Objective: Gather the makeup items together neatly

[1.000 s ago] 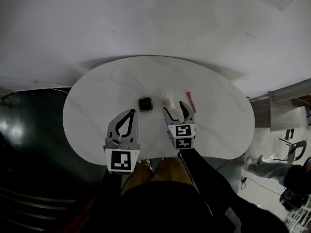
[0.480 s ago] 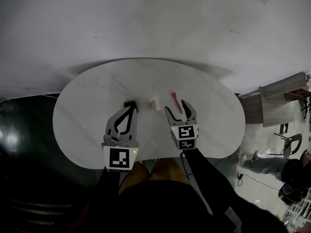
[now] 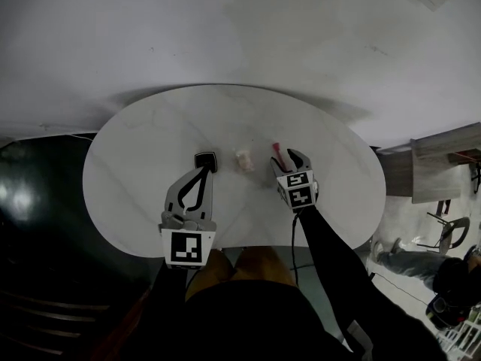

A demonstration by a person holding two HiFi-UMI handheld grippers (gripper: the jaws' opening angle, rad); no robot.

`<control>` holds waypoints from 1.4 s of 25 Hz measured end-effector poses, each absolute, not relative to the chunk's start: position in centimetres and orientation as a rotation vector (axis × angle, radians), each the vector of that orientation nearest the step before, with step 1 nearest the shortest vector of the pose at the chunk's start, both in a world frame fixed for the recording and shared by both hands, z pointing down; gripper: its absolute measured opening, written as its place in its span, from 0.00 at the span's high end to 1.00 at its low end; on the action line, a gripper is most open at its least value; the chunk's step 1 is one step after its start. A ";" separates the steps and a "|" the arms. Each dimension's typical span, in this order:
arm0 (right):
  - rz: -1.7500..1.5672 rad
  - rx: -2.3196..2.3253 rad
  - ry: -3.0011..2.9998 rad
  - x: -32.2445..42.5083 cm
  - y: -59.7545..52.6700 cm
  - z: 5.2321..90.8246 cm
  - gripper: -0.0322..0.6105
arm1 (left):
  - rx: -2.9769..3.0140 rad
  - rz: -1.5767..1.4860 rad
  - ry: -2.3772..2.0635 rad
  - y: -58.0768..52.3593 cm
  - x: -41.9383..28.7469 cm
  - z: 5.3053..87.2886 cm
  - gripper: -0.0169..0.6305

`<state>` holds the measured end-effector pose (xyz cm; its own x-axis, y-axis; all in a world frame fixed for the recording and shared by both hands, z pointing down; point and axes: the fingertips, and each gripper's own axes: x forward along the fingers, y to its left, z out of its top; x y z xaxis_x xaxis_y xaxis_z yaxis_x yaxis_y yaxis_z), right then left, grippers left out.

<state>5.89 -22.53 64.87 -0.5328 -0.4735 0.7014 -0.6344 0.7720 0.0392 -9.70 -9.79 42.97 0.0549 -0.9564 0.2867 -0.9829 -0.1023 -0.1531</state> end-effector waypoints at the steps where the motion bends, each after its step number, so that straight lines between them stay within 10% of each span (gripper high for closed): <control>1: 0.308 0.819 -2.223 6.2 -22.7 65.4 0.57 | 2.213 0.490 -2.050 -9.8 -9.8 43.1 0.95; 10: 0.414 0.764 -2.196 5.7 -22.4 66.8 0.85 | 2.182 0.493 -2.057 -10.1 -10.1 43.9 0.95; 29: 0.719 1.091 -2.112 4.1 -20.9 67.0 0.85 | 2.187 0.493 -2.067 -9.4 -11.0 43.3 0.95; 35: 0.608 1.030 -2.169 3.0 -19.9 65.1 0.60 | 2.199 0.500 -2.066 -9.0 -11.2 42.9 0.95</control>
<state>3.01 -19.87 65.10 -0.4783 -0.4994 0.7223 -0.8019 0.5836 -0.1275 -11.24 -8.99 42.85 0.0352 -0.9561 0.2909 -0.9833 -0.0851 -0.1609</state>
